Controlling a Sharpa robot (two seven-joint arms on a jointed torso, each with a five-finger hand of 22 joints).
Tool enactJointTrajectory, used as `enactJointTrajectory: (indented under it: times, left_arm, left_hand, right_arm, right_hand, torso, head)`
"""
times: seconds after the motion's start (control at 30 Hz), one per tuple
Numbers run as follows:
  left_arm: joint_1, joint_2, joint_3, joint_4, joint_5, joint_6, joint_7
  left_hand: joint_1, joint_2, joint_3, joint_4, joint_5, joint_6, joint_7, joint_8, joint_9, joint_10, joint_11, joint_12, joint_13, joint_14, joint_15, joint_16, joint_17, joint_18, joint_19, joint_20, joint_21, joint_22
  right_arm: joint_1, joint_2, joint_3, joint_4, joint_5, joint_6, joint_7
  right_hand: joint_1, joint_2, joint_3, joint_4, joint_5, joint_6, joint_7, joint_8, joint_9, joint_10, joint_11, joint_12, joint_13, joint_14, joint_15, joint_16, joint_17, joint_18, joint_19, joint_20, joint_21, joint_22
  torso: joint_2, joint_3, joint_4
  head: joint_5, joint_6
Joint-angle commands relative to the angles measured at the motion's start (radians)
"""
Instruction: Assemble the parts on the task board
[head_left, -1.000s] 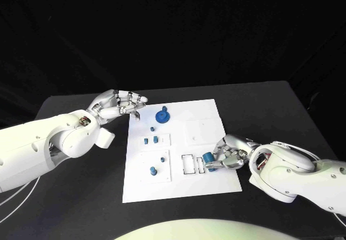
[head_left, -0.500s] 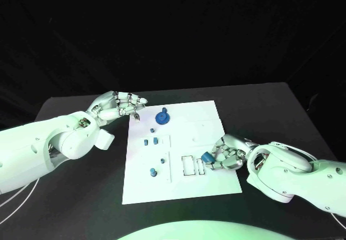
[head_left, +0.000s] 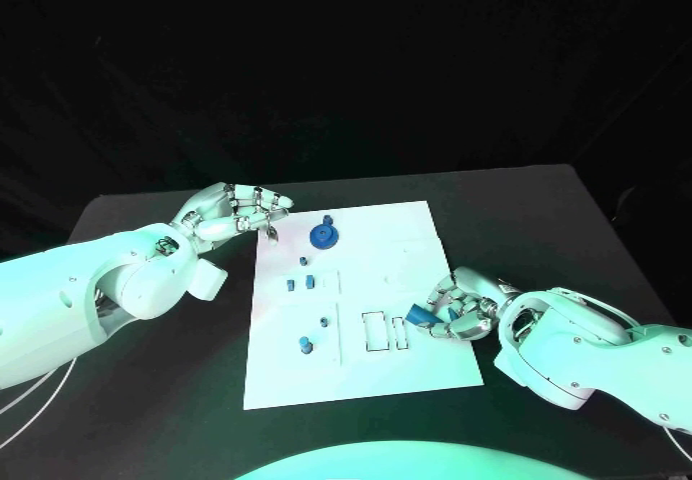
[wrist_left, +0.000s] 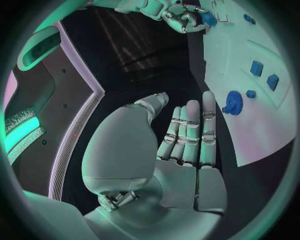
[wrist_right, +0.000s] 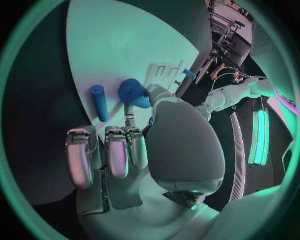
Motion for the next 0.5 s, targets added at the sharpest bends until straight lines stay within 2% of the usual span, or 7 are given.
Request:
enactJointTrajectory:
  times: [0.03, 0.2, 0.5]
  left_arm:
    - [0.0, 0.001, 0.0, 0.003, 0.007, 0.02, -0.003]
    - [0.0, 0.0, 0.0, 0.004, 0.007, 0.023, -0.009]
    - [0.0, 0.001, 0.0, 0.005, 0.004, 0.033, -0.018]
  left_hand:
    - [-0.002, 0.006, 0.0, 0.004, 0.006, -0.009, 0.019, 0.007, -0.001, 0.002, 0.001, -0.004, -0.001, -0.004, 0.004, -0.004, 0.0, 0.014, 0.004, 0.002, -0.006, -0.001]
    - [-0.002, 0.006, 0.0, 0.004, 0.006, -0.009, 0.019, 0.007, -0.001, 0.002, 0.001, -0.004, -0.001, -0.004, 0.004, -0.004, 0.0, 0.014, 0.004, 0.002, -0.006, -0.001]
    - [-0.001, 0.006, 0.001, 0.004, 0.006, -0.009, 0.019, 0.007, -0.001, 0.002, 0.001, -0.004, -0.001, -0.004, 0.004, -0.004, 0.0, 0.015, 0.004, 0.002, -0.006, -0.001]
  right_arm:
    - [0.004, 0.001, 0.0, 0.01, 0.055, -0.062, 0.005]
    - [0.006, 0.011, 0.0, 0.023, 0.085, -0.061, 0.013]
    - [0.007, 0.063, 0.0, 0.024, 0.13, -0.017, 0.007]
  right_hand:
    - [0.02, 0.041, 0.074, -0.063, 0.001, 0.031, -0.024, 0.028, 0.019, 0.107, -0.006, 0.004, 0.263, 0.106, -0.008, 0.003, 0.263, -0.007, 0.106, -0.006, 0.004, 0.263]
    - [0.01, 0.037, 0.079, -0.06, -0.003, 0.031, -0.024, 0.029, 0.019, 0.107, -0.006, 0.004, 0.263, 0.106, -0.008, 0.003, 0.263, -0.007, 0.106, -0.007, 0.004, 0.263]
    - [-0.041, 0.029, 0.088, -0.056, -0.016, 0.026, -0.021, 0.031, 0.021, 0.107, -0.003, 0.004, 0.263, 0.106, -0.006, 0.003, 0.263, -0.007, 0.106, -0.006, 0.004, 0.263]
  torso:
    - [0.0, -0.0001, 0.0004]
    - [0.0, 0.0008, 0.0004]
    - [0.001, 0.0011, 0.0017]
  head:
    - [0.0, 0.0]
    - [0.002, -0.003]
    - [0.003, -0.007]
